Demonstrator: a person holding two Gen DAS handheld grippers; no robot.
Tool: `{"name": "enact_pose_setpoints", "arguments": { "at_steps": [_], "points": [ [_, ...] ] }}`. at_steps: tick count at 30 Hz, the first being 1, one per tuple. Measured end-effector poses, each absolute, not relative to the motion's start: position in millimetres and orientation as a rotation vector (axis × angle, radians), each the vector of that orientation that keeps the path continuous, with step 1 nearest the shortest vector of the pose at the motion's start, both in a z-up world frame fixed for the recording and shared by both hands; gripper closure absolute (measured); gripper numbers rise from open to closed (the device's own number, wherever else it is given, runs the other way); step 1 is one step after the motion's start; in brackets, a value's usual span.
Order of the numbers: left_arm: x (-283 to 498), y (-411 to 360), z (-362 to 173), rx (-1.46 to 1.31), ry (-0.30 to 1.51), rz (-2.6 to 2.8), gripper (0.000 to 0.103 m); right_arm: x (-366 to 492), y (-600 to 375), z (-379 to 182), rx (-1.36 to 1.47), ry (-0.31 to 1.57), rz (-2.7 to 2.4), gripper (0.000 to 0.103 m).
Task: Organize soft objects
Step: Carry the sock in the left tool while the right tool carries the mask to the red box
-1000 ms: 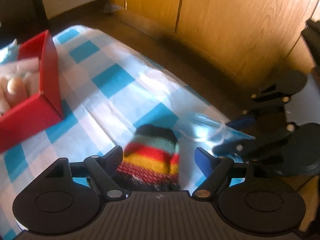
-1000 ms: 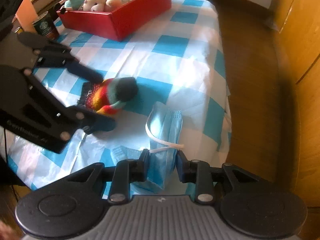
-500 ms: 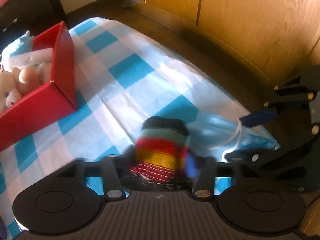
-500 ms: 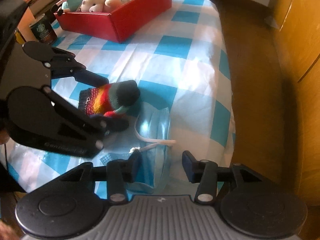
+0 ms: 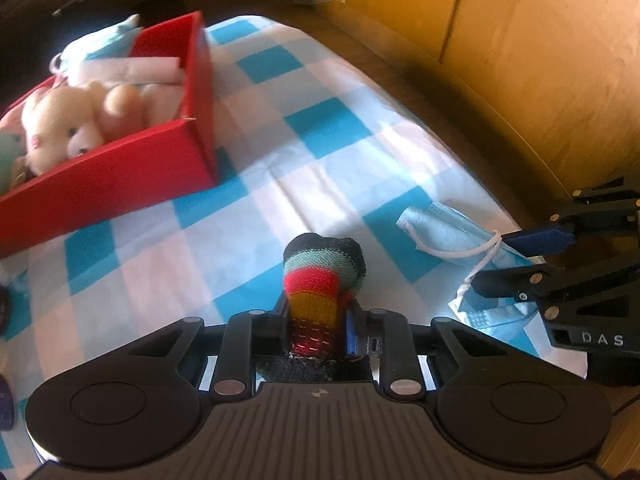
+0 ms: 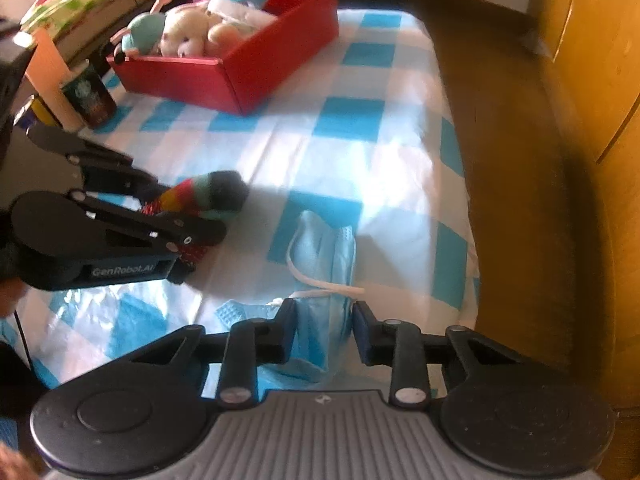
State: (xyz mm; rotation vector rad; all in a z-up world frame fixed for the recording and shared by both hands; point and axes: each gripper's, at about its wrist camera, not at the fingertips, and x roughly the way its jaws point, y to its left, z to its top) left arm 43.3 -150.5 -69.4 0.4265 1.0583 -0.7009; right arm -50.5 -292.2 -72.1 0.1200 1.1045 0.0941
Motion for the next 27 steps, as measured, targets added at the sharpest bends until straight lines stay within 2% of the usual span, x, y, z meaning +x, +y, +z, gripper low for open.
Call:
{"name": "enact_pose_setpoints", "arguments": {
  "at_steps": [16,27],
  "points": [
    [65.0,-105.1,-51.6,0.29,1.057,-0.59,0.079,-19.4,-267.8,-43.4,0.192,0.979,0.117,0.097],
    [73.8,-83.4,-35.7,0.23,1.022,-0.531,0.079,0.3,-251.3,-24.4,0.19,0.898,0.149,0.102]
  ]
}}
